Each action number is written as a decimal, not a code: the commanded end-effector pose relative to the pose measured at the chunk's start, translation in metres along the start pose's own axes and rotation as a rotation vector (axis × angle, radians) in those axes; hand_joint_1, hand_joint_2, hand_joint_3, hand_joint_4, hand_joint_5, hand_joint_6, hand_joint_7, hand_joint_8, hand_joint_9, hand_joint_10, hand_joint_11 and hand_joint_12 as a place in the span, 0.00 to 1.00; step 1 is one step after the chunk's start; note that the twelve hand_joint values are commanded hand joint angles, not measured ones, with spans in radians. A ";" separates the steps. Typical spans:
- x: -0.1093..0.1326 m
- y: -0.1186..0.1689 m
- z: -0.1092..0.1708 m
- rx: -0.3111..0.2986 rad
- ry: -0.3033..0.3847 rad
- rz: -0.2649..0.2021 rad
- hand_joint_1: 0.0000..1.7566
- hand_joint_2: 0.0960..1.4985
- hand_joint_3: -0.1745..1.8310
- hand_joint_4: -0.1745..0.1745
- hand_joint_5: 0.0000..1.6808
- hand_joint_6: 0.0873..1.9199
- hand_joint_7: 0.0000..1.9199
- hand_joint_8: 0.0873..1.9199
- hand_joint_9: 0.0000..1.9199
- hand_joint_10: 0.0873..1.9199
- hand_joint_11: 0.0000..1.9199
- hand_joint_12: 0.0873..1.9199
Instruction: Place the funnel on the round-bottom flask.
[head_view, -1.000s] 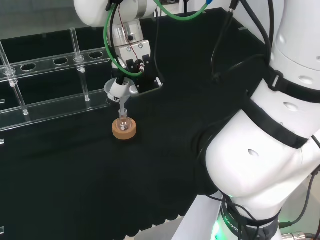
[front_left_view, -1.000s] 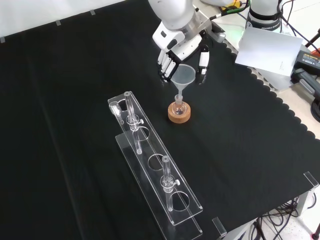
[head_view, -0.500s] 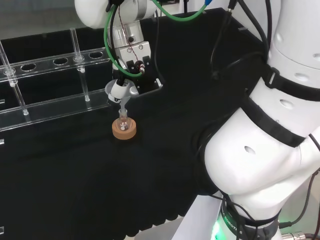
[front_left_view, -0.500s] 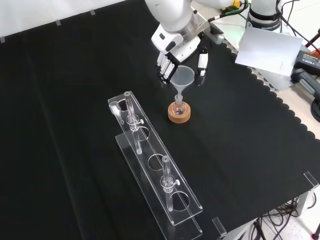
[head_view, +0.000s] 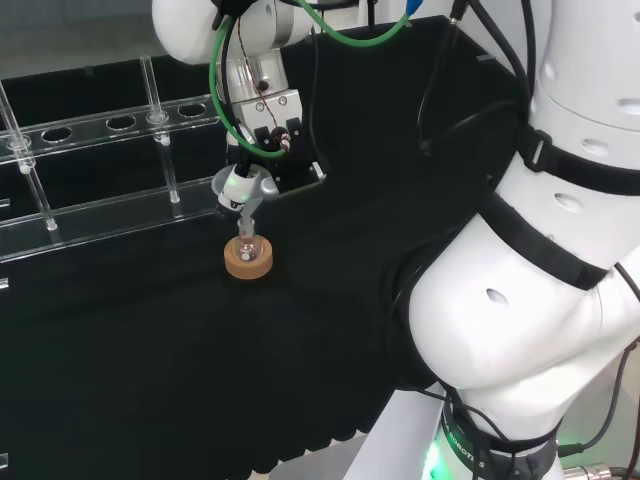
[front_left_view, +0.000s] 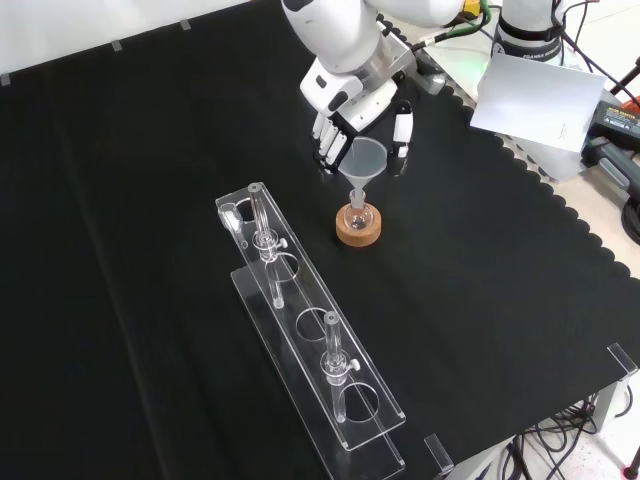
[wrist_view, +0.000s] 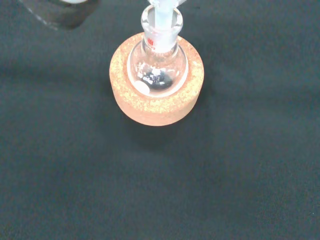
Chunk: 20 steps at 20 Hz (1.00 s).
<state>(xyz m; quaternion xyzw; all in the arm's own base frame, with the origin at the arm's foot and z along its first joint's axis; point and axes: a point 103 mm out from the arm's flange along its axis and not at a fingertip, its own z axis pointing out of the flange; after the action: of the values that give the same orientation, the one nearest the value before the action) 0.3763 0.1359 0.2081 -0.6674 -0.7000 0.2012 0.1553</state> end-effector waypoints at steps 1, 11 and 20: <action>0.004 0.004 0.003 0.009 -0.005 -0.008 0.49 0.70 0.00 0.47 0.43 0.29 0.34 0.32 0.48 0.20 0.32 0.66; 0.007 0.008 0.007 0.003 -0.003 -0.013 0.49 0.70 0.00 0.47 0.43 0.29 0.34 0.33 0.47 0.20 0.32 0.66; 0.007 0.008 0.011 0.018 0.009 -0.018 0.48 0.69 0.00 0.45 0.41 0.29 0.32 0.33 0.45 0.20 0.31 0.66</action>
<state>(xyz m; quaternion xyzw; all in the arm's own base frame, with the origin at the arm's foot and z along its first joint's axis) 0.3786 0.1421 0.1964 -0.6612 -0.7035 0.2035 0.1631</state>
